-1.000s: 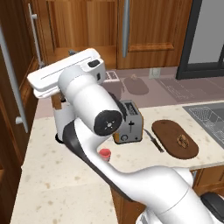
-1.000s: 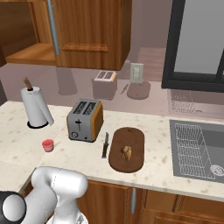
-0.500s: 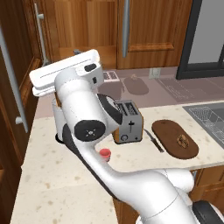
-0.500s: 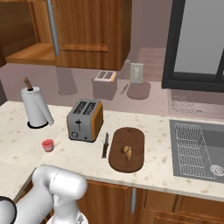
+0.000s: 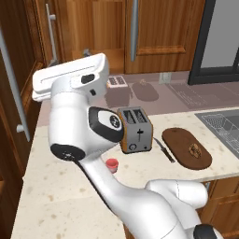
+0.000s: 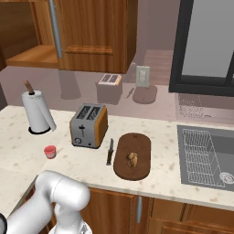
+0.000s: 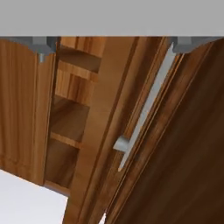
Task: Pick the bread, place it on the cutting board, pick the jam, place it on the counter, and close the cabinet.
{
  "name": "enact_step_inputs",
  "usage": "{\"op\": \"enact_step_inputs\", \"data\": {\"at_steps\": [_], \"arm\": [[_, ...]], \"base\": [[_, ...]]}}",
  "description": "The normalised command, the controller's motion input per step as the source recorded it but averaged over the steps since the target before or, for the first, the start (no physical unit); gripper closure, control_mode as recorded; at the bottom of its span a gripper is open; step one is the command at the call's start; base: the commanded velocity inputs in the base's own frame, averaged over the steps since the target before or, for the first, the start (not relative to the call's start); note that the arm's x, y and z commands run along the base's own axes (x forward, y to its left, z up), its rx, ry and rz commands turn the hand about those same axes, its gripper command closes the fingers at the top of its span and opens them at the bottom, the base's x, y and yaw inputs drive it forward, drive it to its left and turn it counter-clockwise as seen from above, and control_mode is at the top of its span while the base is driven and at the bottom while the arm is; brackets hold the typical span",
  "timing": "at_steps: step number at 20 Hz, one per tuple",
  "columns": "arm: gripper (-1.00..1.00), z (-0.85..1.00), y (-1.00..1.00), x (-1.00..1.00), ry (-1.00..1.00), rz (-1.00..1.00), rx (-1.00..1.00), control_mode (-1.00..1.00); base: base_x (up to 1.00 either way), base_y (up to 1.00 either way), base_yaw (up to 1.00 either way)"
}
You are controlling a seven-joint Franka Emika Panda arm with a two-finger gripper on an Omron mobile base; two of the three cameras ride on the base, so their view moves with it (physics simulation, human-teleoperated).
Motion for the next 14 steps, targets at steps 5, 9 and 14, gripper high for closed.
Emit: {"op": "enact_step_inputs", "data": {"at_steps": [5, 9, 14], "arm": [[-1.00, -0.02, -0.18, 0.63, -0.02, -0.19, 0.00, -1.00], [-1.00, -0.06, -0.29, 0.78, 0.00, -0.05, 0.03, -1.00], [-1.00, -0.06, -0.39, 0.82, 0.00, 0.00, 0.06, -1.00]], "base": [[0.00, 0.00, 0.00], [0.00, 0.00, 0.00], [0.00, 0.00, 0.00]]}}
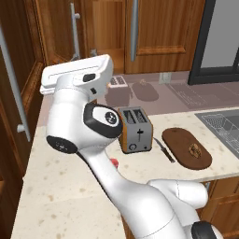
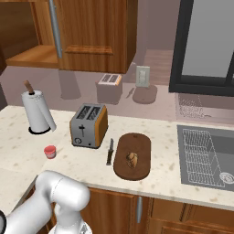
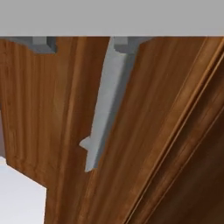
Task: Pick the bread, place it on the cutting board, pick the jam, place it on the counter, and close the cabinet.
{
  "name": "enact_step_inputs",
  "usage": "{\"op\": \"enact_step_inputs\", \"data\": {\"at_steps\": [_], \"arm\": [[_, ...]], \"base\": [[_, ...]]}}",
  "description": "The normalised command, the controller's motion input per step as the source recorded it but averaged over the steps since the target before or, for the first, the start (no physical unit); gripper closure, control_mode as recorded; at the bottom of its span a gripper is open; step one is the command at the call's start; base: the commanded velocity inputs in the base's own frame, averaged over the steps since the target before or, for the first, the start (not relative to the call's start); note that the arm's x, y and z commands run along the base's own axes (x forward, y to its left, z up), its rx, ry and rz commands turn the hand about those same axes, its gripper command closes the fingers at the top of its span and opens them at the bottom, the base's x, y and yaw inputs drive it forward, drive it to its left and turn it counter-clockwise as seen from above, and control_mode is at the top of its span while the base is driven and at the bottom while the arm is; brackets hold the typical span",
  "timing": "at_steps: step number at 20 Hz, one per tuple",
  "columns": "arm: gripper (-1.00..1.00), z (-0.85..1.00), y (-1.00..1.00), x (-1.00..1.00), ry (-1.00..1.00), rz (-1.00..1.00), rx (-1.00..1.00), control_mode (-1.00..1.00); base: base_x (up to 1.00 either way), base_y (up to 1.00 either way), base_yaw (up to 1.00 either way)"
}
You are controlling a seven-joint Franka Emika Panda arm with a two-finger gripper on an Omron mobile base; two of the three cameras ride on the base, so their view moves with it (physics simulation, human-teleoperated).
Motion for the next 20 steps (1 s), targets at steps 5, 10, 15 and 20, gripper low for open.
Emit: {"op": "enact_step_inputs", "data": {"at_steps": [5, 10, 15, 20], "arm": [[-1.00, -0.02, -0.51, 0.82, 0.00, 0.00, 0.08, -1.00], [-1.00, 0.00, -0.62, 0.84, 0.00, 0.00, 0.12, -1.00], [-1.00, 0.00, -0.46, 0.71, 0.00, 0.00, 0.07, -1.00], [-1.00, -0.08, -0.22, 0.65, 0.00, 0.00, 0.01, -1.00]], "base": [[0.00, 0.00, 0.00], [0.00, 0.00, 0.00], [0.00, 0.00, 0.00], [0.00, 0.00, 0.00]]}}
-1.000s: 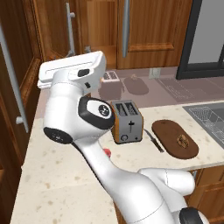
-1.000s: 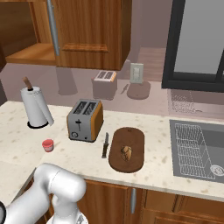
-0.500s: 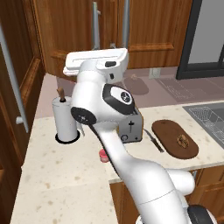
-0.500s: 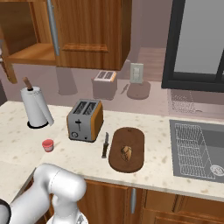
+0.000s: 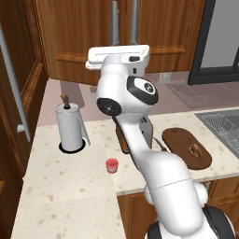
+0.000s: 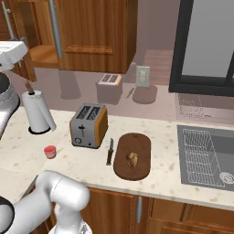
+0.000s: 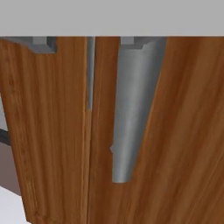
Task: Pick the bread, place it on the cutting board, pick the jam, place it on the counter, and close the cabinet.
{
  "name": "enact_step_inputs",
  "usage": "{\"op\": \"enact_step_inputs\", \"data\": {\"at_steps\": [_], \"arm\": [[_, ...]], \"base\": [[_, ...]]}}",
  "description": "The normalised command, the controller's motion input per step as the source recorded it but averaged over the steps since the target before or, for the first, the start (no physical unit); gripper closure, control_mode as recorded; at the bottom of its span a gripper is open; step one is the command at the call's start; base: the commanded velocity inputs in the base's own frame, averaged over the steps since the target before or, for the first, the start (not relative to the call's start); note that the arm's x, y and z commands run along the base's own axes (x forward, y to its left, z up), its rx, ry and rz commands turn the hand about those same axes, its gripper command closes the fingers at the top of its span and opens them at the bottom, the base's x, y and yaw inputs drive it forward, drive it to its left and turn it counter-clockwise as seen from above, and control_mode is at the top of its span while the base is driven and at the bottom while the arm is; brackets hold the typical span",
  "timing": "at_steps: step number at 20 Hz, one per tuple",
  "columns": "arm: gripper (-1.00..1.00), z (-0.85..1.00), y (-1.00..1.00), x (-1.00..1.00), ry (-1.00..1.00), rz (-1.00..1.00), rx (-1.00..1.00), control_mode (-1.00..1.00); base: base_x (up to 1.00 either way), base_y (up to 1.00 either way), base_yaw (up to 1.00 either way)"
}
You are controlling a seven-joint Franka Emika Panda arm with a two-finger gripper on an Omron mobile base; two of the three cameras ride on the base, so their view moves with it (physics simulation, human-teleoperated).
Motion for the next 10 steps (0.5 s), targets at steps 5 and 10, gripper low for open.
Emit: {"op": "enact_step_inputs", "data": {"at_steps": [5, 10], "arm": [[-1.00, -0.16, -0.06, 0.68, 0.00, -0.02, 0.00, -1.00], [-1.00, -0.20, -0.01, 0.69, 0.00, -0.03, 0.00, -1.00]], "base": [[0.00, 0.00, 0.00], [0.00, 0.00, 0.00]]}}
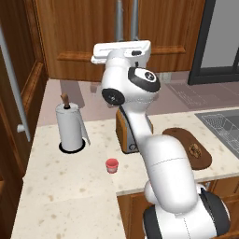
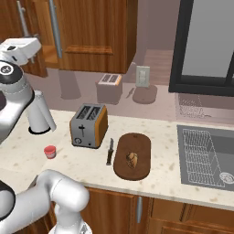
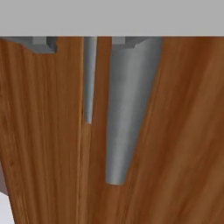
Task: Pick the bread, place it on the cutting board, pick the jam, place it on the counter, and close the cabinet.
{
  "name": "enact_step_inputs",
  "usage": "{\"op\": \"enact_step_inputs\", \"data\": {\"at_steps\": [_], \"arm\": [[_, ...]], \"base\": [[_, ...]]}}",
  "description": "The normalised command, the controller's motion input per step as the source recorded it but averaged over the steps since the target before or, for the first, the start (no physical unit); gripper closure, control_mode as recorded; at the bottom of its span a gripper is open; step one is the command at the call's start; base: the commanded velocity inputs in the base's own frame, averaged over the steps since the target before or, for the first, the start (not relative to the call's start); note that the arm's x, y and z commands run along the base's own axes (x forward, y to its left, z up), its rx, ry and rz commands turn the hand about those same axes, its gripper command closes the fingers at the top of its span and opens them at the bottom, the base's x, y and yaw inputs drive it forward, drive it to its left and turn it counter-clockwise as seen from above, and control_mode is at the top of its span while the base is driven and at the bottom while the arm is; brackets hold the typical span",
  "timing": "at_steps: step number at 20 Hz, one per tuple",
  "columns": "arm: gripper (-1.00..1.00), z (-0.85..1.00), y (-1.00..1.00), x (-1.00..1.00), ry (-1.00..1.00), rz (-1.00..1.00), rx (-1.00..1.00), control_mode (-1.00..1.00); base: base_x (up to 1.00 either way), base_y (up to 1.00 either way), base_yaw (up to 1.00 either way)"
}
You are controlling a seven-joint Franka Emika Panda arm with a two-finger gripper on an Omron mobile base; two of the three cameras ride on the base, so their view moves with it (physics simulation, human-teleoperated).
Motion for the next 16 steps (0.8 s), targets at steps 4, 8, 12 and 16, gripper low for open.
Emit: {"op": "enact_step_inputs", "data": {"at_steps": [4, 8, 12, 16], "arm": [[-1.00, -0.19, 0.00, 0.62, 0.00, -0.04, 0.00, -1.00], [-1.00, -0.19, 0.00, 0.64, 0.00, -0.05, 0.00, -1.00], [-1.00, -0.21, 0.00, 0.64, 0.00, -0.05, 0.00, -1.00], [-1.00, -0.23, 0.00, 0.60, 0.00, -0.04, 0.00, -1.00]], "base": [[0.00, 0.00, 0.00], [0.00, 0.00, 0.00], [0.00, 0.00, 0.00], [0.00, 0.00, 0.00]]}}
